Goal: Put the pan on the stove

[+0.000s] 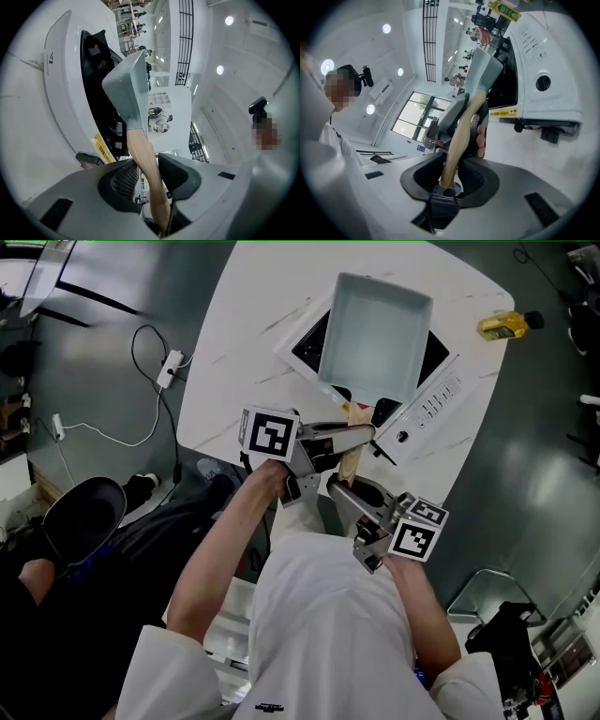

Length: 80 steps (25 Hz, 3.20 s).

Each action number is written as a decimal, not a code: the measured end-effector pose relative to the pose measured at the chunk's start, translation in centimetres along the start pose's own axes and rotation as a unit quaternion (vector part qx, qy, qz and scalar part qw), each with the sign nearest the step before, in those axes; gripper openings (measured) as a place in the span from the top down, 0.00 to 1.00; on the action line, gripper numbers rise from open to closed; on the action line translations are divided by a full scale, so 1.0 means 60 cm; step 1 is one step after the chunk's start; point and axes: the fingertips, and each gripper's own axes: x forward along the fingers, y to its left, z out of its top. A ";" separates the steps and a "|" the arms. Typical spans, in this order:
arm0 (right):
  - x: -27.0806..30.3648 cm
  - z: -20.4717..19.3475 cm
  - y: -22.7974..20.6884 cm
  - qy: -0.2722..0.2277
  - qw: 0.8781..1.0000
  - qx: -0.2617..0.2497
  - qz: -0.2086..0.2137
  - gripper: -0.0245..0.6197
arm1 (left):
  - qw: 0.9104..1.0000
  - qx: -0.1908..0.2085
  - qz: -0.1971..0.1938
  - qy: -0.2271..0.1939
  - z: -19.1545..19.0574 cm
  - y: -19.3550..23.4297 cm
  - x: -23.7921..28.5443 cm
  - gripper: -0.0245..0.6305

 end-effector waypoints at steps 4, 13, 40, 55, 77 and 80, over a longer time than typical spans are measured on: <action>-0.001 -0.002 -0.002 0.007 1.000 0.000 -0.006 0.80 | 1.000 -0.008 -0.005 -0.001 0.001 0.000 0.001 0.76; -0.013 0.019 -0.007 0.010 1.000 -0.023 -0.019 0.68 | 1.000 0.000 -0.001 0.003 -0.003 0.004 0.009 0.64; -0.120 0.142 0.094 -0.058 0.959 -0.249 -0.127 0.74 | 0.856 0.370 0.296 -0.208 0.033 -0.181 -0.122 0.71; -0.204 0.190 0.247 -0.100 0.868 -0.449 -0.186 0.95 | 0.743 0.496 0.334 -0.299 -0.052 -0.385 -0.184 0.96; -0.232 0.183 0.282 -0.089 0.854 -0.470 -0.202 0.95 | 0.776 0.438 0.321 -0.321 -0.094 -0.380 -0.190 0.96; -0.233 0.183 0.275 -0.080 0.846 -0.482 -0.211 0.95 | 0.779 0.428 0.322 -0.326 -0.094 -0.376 -0.186 0.96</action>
